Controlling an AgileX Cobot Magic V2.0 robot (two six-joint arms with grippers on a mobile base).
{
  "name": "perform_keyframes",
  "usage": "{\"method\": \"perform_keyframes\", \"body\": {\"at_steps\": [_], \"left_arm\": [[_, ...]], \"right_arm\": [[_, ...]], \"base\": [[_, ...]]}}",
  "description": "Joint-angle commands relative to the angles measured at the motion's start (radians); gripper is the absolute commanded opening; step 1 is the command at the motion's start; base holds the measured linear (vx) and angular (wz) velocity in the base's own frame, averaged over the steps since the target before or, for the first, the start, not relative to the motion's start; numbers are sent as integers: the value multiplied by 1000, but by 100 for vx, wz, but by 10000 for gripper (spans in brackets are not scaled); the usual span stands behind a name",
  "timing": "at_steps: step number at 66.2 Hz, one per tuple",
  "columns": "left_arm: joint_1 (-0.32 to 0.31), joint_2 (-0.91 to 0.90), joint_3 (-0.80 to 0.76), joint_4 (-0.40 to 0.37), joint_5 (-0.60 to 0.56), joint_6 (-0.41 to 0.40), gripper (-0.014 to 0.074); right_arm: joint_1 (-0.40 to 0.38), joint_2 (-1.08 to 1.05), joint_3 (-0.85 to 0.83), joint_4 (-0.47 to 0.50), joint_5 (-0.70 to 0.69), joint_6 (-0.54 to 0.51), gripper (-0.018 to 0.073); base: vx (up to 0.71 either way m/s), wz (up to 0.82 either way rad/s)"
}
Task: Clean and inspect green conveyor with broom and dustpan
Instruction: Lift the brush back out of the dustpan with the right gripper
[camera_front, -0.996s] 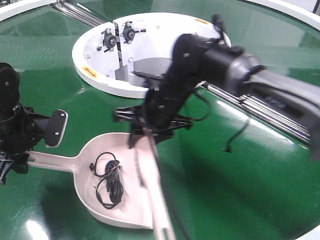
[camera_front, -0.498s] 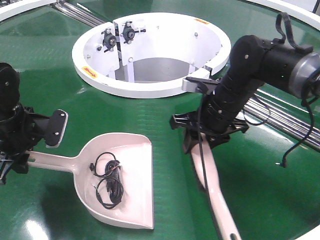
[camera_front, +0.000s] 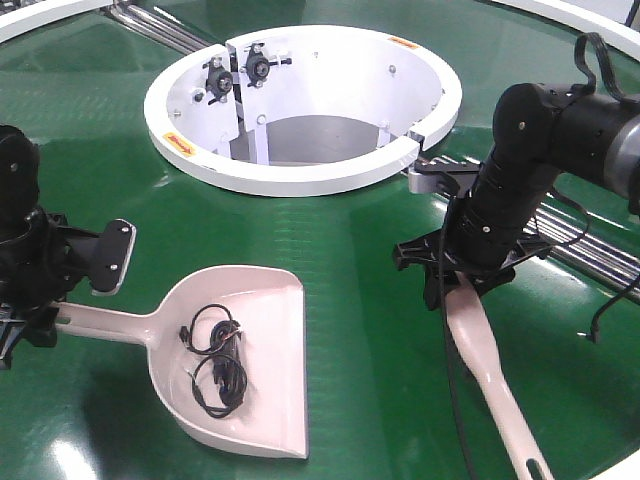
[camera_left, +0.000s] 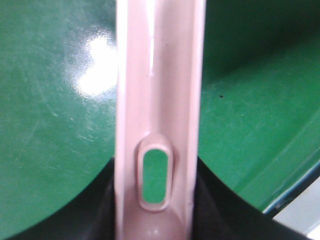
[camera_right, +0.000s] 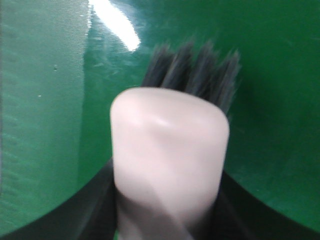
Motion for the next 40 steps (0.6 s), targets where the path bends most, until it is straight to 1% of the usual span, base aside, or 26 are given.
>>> {"method": "perform_keyframes", "body": {"at_steps": [1,18,22,31,40], "left_arm": [[-9,-36,-26,-20,12,7,-23],[-9,-36,-26,-20,12,7,-23],[-9,-36,-26,-20,12,7,-23],[-9,-36,-26,-20,12,7,-23],[-9,-36,-26,-20,12,7,-23]], "right_arm": [[-8,-23,-25,1,55,-16,-2],[-8,53,-25,14,23,-26,-2],[-8,67,-25,33,8,-49,-2],[-8,95,-25,96,-13,-134,-2],[-8,120,-25,141,-13,-172,-2]], "base": [[0,0],[0,0],[0,0],[0,0],[0,0]]}}
